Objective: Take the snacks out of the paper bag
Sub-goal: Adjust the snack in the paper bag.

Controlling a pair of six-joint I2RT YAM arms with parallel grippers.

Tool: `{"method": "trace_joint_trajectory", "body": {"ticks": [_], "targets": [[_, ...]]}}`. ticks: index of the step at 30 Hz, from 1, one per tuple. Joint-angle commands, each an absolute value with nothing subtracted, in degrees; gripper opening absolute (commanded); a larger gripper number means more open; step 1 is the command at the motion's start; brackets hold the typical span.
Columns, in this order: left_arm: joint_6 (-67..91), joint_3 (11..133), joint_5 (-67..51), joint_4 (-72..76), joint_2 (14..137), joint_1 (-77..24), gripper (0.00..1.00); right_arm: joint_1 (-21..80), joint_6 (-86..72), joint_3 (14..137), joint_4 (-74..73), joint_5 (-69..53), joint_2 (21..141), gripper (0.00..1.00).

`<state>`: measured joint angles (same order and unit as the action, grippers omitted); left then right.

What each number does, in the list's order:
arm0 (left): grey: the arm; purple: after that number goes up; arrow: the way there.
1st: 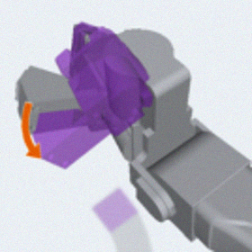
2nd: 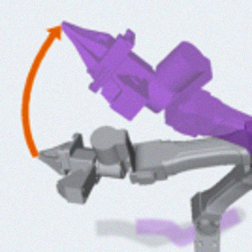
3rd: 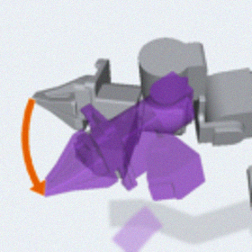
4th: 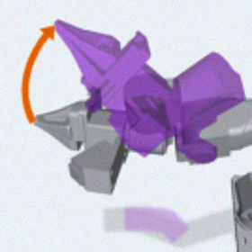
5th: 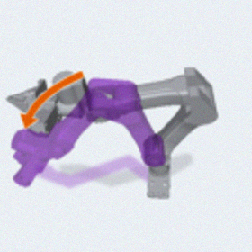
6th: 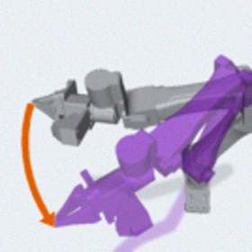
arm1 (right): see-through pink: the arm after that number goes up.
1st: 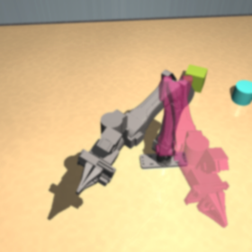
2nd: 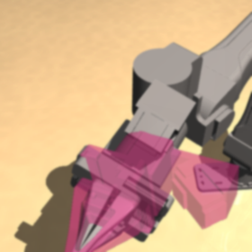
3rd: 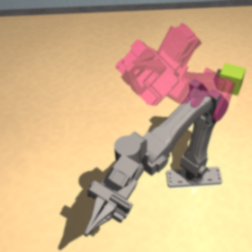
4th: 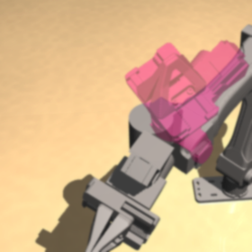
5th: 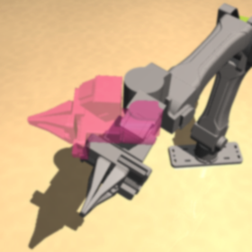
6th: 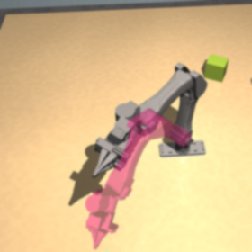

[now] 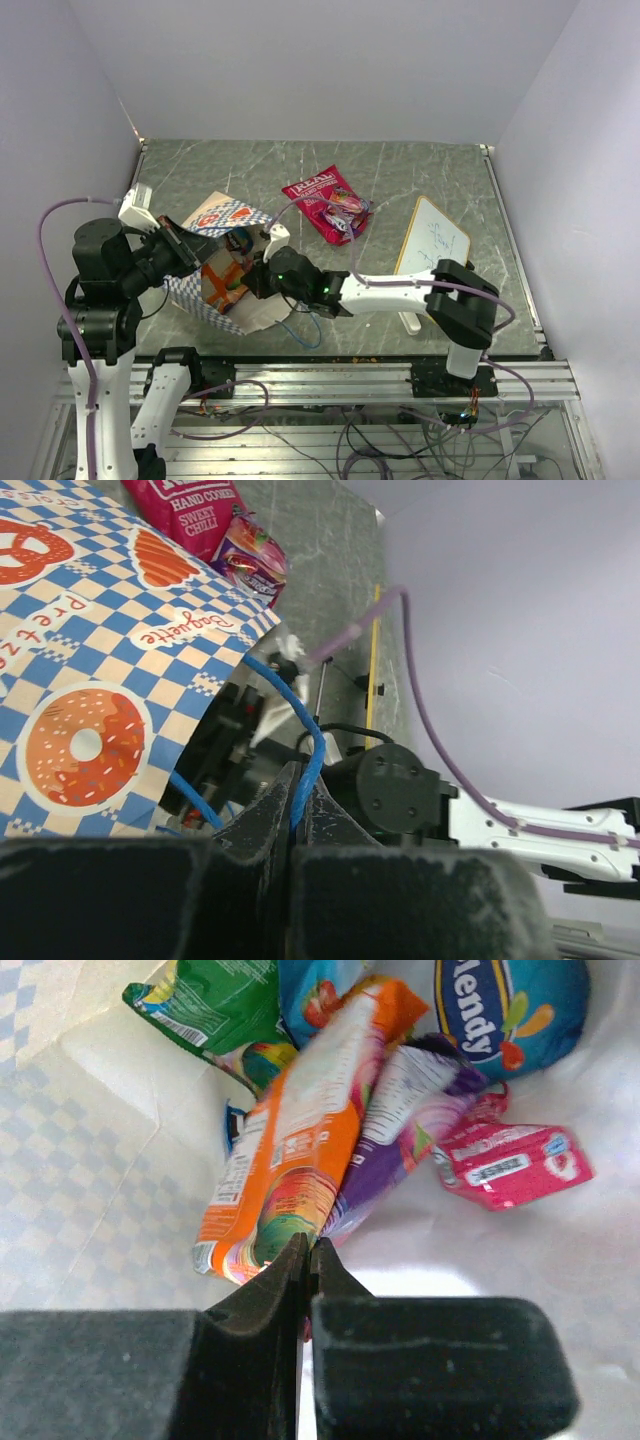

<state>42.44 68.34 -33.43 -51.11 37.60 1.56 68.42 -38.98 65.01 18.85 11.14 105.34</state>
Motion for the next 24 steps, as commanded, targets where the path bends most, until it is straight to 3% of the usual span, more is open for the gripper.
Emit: {"method": "trace_joint_trajectory", "body": {"ticks": [1,11,20,24], "targets": [[43.34,70.67,-29.66,-53.23,35.77,1.52,0.07,68.45,-34.07,61.30,16.74,12.88,97.94,0.00],[45.18,68.96,-27.19,-49.56,35.80,1.49,0.07,67.48,-26.92,59.55,12.02,10.63,87.30,0.00],[45.54,68.63,-27.68,-48.77,36.62,1.52,0.07,64.09,-28.18,62.51,11.83,5.08,93.56,0.00],[46.33,68.54,-27.84,-48.31,36.34,1.52,0.07,64.07,-25.56,60.76,6.85,4.27,92.62,0.29]]}}
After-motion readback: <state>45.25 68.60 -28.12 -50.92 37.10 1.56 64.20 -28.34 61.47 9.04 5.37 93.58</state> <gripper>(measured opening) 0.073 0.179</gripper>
